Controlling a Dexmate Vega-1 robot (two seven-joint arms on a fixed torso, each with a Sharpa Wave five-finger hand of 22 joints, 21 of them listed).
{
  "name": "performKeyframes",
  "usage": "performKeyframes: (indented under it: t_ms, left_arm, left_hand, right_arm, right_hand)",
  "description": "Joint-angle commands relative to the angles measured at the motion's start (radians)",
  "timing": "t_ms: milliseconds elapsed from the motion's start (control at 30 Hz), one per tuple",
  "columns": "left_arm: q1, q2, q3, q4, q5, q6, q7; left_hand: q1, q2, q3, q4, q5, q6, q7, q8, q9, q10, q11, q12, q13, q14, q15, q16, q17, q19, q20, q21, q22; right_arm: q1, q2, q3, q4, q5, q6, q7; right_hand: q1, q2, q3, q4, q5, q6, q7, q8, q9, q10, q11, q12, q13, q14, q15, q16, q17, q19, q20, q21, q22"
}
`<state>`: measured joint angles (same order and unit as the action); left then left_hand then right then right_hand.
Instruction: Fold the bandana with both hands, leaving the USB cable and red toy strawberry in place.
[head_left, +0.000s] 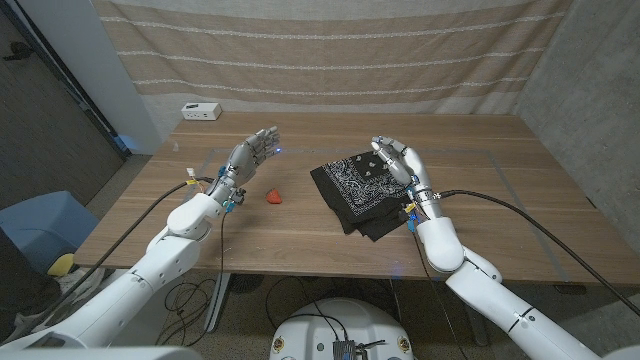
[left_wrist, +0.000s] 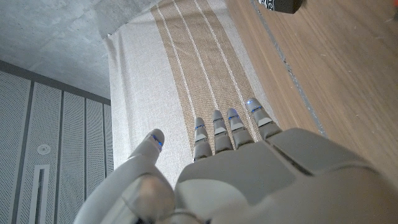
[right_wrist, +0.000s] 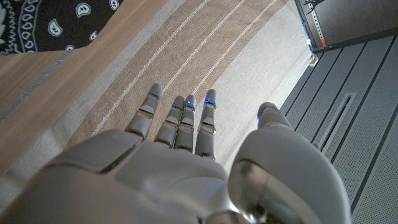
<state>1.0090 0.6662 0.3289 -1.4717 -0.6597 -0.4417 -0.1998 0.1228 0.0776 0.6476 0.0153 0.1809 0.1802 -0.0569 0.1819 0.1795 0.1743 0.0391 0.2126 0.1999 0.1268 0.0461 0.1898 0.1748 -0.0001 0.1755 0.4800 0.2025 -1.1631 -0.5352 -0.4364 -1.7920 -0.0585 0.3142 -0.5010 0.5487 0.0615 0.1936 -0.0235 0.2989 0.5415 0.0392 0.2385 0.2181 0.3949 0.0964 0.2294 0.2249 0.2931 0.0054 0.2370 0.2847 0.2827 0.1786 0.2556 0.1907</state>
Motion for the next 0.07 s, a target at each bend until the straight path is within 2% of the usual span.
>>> performKeyframes:
  t_ms: [33, 67]
  left_arm:
    - [0.049, 0.01, -0.046, 0.021, -0.053, 0.006, 0.014]
    - [0.063, 0.005, -0.058, 0.027, -0.068, 0.002, 0.027]
  left_hand:
    - [0.005, 0.0, 0.004, -0.005, -0.003, -0.011, -0.001, 0.0, 0.001, -0.011, 0.0, -0.004, 0.003, -0.009, 0.0, -0.006, 0.002, -0.004, 0.002, -0.002, 0.002]
    - [0.004, 0.0, 0.003, -0.005, -0.003, -0.011, -0.001, 0.0, 0.001, -0.011, 0.002, -0.004, 0.003, -0.009, 0.001, -0.006, 0.003, -0.003, 0.002, -0.002, 0.002]
  right_arm:
    - [0.054, 0.057, 0.016, 0.039, 0.061, 0.023, 0.009]
    - [0.076, 0.071, 0.01, 0.049, 0.07, 0.038, 0.017]
  right_hand:
    - [0.013, 0.002, 0.004, -0.01, -0.004, 0.005, 0.0, -0.002, -0.002, 0.009, 0.001, 0.003, 0.001, 0.008, 0.0, 0.007, 0.001, 0.019, -0.003, 0.007, 0.001]
    - [0.015, 0.003, 0.006, -0.012, -0.005, 0.004, 0.0, -0.003, -0.002, 0.008, 0.001, 0.002, 0.001, 0.008, -0.002, 0.006, 0.001, 0.023, -0.007, 0.008, 0.001]
